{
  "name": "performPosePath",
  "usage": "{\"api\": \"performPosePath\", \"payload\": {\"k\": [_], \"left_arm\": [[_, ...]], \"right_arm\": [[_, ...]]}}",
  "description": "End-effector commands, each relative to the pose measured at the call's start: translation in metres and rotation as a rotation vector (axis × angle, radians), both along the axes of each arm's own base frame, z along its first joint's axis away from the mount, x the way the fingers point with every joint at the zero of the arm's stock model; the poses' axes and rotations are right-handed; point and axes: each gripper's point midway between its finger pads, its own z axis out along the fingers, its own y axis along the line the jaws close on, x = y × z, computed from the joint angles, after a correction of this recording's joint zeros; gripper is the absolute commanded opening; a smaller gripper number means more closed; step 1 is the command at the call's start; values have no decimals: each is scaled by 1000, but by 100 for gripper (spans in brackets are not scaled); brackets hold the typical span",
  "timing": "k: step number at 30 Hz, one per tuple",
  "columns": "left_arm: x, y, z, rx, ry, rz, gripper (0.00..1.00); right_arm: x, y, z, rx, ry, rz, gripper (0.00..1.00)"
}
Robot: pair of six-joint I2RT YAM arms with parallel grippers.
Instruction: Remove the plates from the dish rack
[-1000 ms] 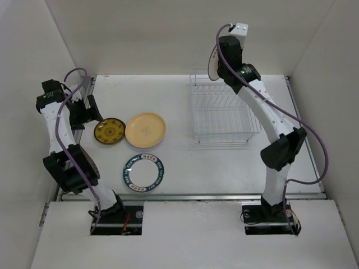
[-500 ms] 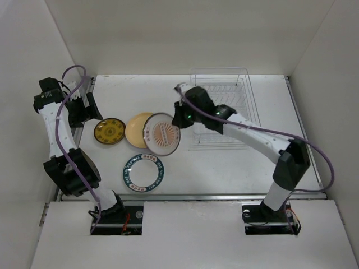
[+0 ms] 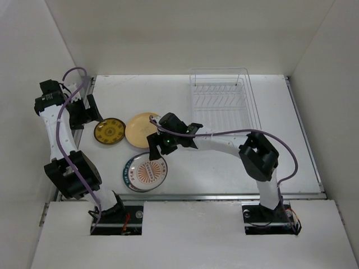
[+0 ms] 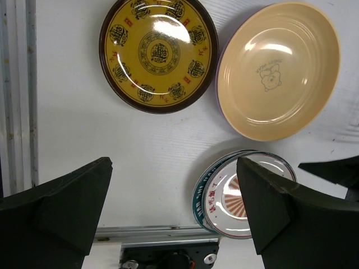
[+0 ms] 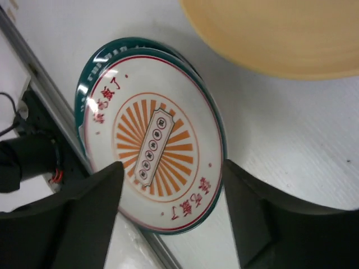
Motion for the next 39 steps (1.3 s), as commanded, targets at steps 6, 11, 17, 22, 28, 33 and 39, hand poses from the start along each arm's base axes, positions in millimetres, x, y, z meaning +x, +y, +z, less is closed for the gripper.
{"api": "performPosePath", "payload": {"k": [6,11,17,22,28,33,39], "left_arm": [[-11,-4,16,26,-36,-7,92],[-32,0,26,114,-43,-1,92],[-71,51,68,450,-122,290,100],[-115,75,103,663,-192,485,100],[-160,72,113,789,-199,494,100],[-179,45,121,738,-305,460,100],[-191,-11,142,602,-488,297,100]], "right_arm": [[27,-4,43,-98,-219,-156,99],[18,-62,148,84,-354,-426,99],[-11,-212,214,190,-364,-878,100],[-48,-287,218,211,-283,-1010,100],[-93,-323,223,401,-151,-960,100],[-123,-357,222,521,-97,-940,100],[-142,-384,224,620,-63,-931,100]]}}
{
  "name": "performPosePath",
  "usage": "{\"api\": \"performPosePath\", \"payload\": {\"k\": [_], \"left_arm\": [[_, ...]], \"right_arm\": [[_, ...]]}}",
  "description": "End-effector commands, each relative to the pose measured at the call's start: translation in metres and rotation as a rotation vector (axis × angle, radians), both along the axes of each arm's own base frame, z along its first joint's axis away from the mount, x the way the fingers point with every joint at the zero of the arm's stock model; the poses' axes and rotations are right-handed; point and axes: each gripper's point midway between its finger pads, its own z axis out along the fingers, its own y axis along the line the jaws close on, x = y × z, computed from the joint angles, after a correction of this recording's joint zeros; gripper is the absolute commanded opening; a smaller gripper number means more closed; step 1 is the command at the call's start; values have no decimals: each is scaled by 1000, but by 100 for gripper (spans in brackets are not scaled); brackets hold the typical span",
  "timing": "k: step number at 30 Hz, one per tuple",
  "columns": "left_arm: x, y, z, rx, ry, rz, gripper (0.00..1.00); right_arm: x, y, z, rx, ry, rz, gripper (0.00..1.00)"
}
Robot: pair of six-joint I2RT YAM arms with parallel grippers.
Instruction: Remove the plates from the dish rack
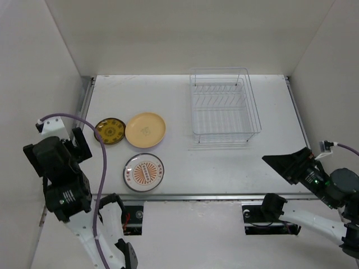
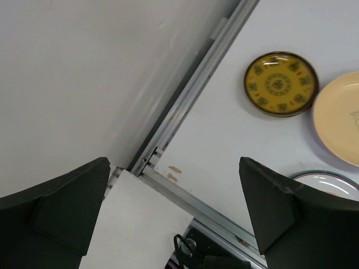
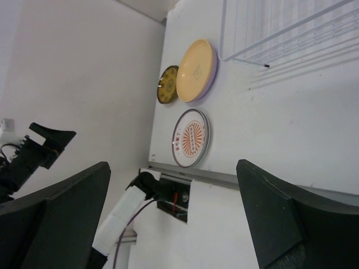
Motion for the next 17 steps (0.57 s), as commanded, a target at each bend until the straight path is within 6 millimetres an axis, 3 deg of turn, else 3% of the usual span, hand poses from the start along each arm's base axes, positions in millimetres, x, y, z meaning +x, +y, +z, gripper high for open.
{"api": "performPosePath", "payload": {"k": [1,12,17], "left_arm": [[-2,-29,15,-27,-72,-136,100],[-6,-27,42,-23,-190,-72,100],[3,-36,43,-83,-250,-105,100]], "right_arm": [[-11,-6,-16,14,42,24,100],[-24,-55,-34,112,-22,-49,100],[-26,-59,-33,137,-35,-48,100]]}}
